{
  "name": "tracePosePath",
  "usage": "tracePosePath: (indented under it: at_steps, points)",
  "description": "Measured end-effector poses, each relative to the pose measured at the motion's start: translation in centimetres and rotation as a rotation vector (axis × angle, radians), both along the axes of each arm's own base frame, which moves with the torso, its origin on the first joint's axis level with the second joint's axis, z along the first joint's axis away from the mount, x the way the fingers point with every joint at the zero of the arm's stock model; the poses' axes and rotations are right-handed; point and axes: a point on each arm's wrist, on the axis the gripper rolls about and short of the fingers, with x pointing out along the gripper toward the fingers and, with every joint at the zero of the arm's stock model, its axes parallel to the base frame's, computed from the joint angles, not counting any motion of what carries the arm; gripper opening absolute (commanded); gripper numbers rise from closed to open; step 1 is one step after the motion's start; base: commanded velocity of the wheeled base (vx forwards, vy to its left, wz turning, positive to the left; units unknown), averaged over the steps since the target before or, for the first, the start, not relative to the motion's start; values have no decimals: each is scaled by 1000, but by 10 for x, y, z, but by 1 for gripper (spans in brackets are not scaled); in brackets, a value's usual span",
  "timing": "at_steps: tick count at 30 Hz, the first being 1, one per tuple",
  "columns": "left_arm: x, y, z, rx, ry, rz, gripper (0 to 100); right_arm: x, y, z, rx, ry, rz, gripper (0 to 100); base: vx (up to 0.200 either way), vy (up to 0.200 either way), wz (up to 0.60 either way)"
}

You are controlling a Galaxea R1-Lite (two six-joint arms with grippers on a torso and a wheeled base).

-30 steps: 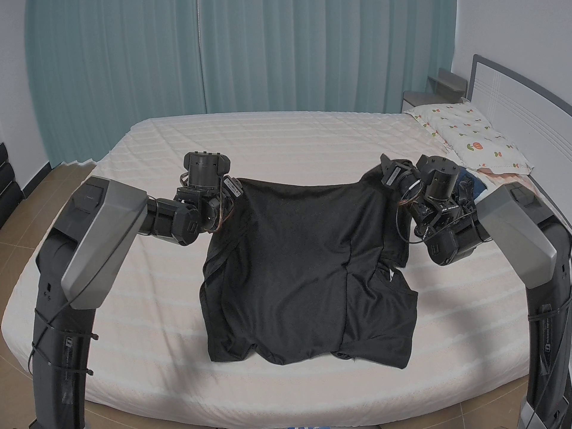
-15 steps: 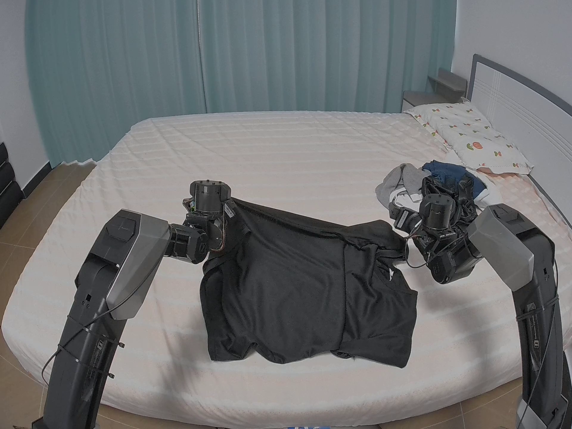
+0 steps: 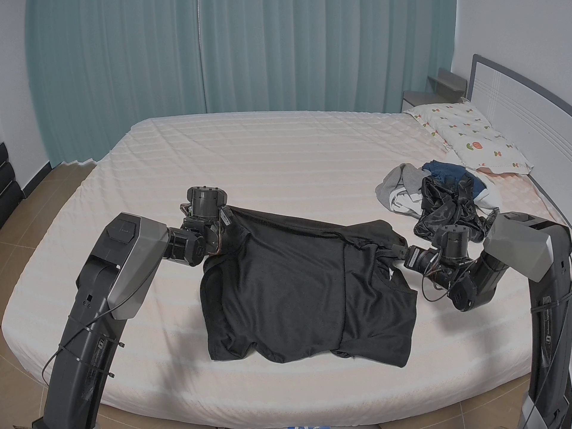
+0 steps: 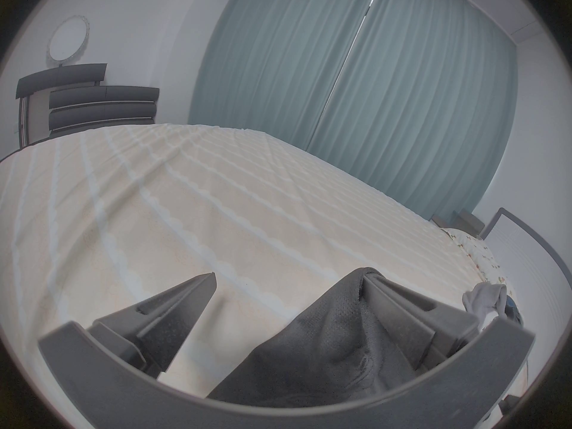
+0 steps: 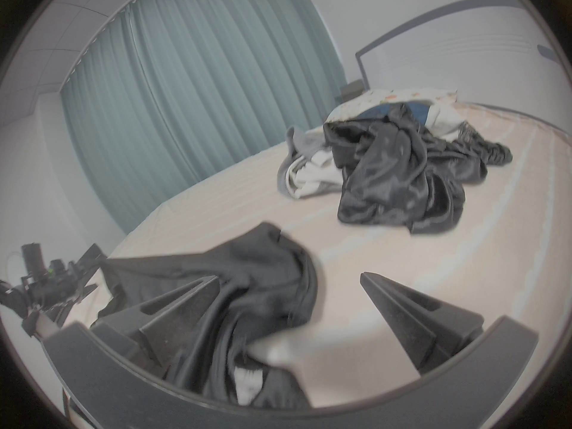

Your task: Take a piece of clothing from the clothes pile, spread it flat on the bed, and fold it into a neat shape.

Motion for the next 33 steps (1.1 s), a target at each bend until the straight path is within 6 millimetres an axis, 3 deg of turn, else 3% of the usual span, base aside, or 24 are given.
tracePosePath:
  at_steps: [7, 16, 20, 26, 33]
  points:
    - [-4, 13, 17, -61, 78, -59, 100, -43, -7, -6, 34, 47, 66, 100, 0, 0, 0]
    - [-14, 44, 55, -351, 160, -138, 100, -60, -13, -8, 76, 68, 108, 100, 0, 0, 0]
    - [-19, 61, 57, -432, 250, -125, 100, -64, -14, -10, 114, 79, 103, 100, 0, 0, 0]
    - [-19, 73, 65, -519, 254, -94, 100, -69, -13, -14, 156, 80, 114, 100, 0, 0, 0]
    - [-35, 75, 46, -518, 350, -73, 100, -76, -13, -18, 170, 113, 111, 100, 0, 0, 0]
